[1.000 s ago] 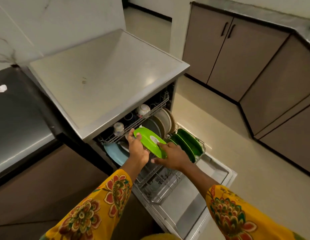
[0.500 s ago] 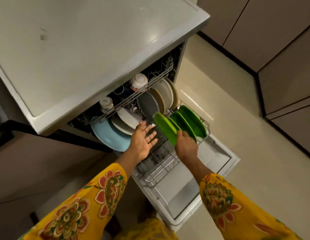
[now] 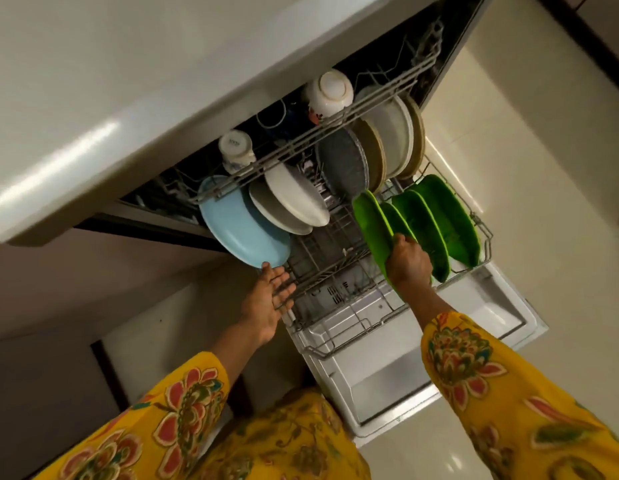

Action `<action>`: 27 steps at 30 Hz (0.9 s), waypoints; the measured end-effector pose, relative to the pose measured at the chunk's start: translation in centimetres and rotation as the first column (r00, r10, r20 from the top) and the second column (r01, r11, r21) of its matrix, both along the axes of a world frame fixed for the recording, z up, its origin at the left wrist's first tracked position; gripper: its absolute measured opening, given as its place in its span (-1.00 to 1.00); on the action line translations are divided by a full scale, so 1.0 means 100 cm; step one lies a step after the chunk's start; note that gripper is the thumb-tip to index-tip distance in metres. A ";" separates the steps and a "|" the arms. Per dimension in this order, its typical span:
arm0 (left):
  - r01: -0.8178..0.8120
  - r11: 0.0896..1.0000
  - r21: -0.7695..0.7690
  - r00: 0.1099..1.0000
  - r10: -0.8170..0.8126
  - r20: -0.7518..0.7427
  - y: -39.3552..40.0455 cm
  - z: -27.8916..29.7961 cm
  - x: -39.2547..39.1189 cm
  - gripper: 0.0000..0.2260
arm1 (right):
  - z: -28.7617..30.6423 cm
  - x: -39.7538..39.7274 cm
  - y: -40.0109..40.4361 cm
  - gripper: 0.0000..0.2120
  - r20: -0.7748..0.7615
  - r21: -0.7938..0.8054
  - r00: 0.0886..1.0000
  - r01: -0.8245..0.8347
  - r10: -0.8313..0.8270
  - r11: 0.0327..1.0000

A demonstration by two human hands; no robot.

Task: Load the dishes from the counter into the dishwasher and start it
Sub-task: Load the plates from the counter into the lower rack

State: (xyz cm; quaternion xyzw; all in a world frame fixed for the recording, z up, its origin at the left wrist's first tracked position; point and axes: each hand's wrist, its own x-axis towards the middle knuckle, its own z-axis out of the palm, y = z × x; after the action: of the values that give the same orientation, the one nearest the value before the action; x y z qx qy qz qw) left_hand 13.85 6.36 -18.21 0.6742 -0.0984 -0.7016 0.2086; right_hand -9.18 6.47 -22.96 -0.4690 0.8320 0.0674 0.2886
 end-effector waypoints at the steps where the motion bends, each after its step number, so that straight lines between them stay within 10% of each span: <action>1: 0.012 1.000 0.002 1.000 -0.012 0.017 0.001 -0.004 0.003 -0.52 | -0.005 0.000 -0.002 -0.71 0.001 0.000 1.000 -0.017 0.017 1.000; 27: 0.000 0.998 0.061 0.995 -0.006 0.101 0.014 -0.021 0.022 -0.55 | -0.065 -0.005 0.025 -0.59 0.200 0.171 0.976 0.050 -0.085 0.984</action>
State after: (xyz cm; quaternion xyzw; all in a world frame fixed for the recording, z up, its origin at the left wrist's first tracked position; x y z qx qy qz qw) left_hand 16.06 7.78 -20.33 0.7147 -0.0883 -0.6696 0.1817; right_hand -9.65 8.97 -29.46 -0.4193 0.8047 0.0772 0.4132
